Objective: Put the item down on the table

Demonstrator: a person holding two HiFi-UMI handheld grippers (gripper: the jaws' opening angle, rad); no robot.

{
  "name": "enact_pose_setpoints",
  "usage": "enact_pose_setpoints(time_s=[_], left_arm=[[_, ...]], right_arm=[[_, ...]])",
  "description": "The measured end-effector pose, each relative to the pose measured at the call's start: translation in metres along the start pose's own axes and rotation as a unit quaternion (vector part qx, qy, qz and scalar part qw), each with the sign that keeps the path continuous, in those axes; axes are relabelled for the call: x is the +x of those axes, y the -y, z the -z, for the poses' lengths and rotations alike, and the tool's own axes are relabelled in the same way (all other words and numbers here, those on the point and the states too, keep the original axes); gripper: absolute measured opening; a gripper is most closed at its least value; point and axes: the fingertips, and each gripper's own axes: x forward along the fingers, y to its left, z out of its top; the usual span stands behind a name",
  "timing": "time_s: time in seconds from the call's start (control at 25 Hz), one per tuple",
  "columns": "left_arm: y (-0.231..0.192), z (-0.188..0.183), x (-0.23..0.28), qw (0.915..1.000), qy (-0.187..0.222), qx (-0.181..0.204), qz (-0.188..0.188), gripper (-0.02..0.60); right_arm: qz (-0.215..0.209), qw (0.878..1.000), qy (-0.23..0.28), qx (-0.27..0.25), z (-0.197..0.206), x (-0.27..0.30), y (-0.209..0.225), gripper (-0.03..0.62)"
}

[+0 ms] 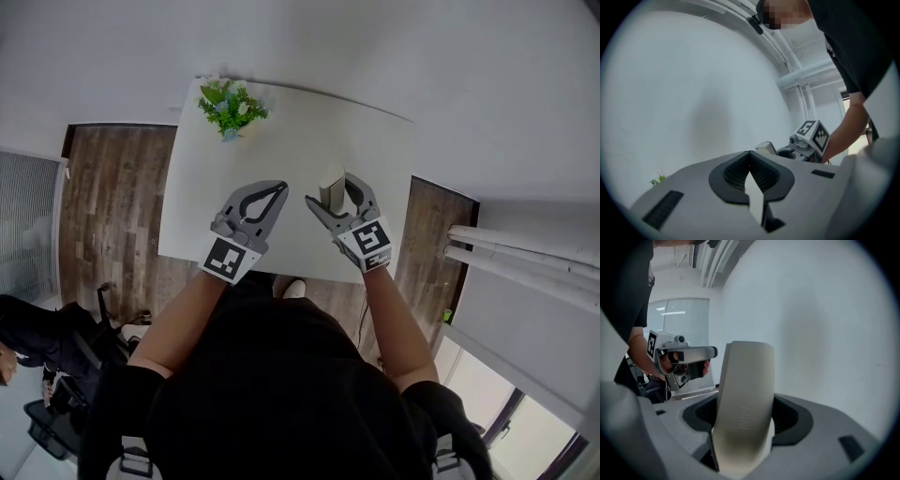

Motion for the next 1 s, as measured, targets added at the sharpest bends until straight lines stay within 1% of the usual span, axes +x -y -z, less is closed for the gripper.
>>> enact_pose_setpoints(time_s=[0.2, 0.4, 0.56, 0.76, 0.88, 1.0], left_arm=[[-0.011, 0.022, 0.003, 0.9998, -0.014, -0.012, -0.004, -0.006], [-0.023, 0.046, 0.002, 0.9993, -0.030, -0.021, -0.012, -0.006], [-0.029, 0.059, 0.003, 0.9980, -0.033, -0.050, -0.019, -0.006], [-0.040, 0.080, 0.003, 0.9976, -0.055, -0.035, -0.025, -0.006], [-0.043, 0.089, 0.006, 0.9969, -0.058, -0.045, -0.026, -0.006], [-0.044, 0.094, 0.009, 0.9967, -0.060, -0.050, -0.025, -0.006]], right_arm=[[-0.011, 0.998, -0.058, -0.002, 0.032, 0.026, 0.001, 0.325], [-0.025, 0.994, -0.108, 0.005, 0.062, 0.051, -0.003, 0.325], [-0.040, 0.987, -0.156, 0.008, 0.087, 0.072, -0.006, 0.325], [-0.043, 0.977, -0.210, -0.006, 0.117, 0.096, -0.005, 0.325], [-0.044, 0.971, -0.235, -0.015, 0.132, 0.108, -0.003, 0.325], [-0.047, 0.968, -0.247, -0.019, 0.141, 0.119, -0.001, 0.324]])
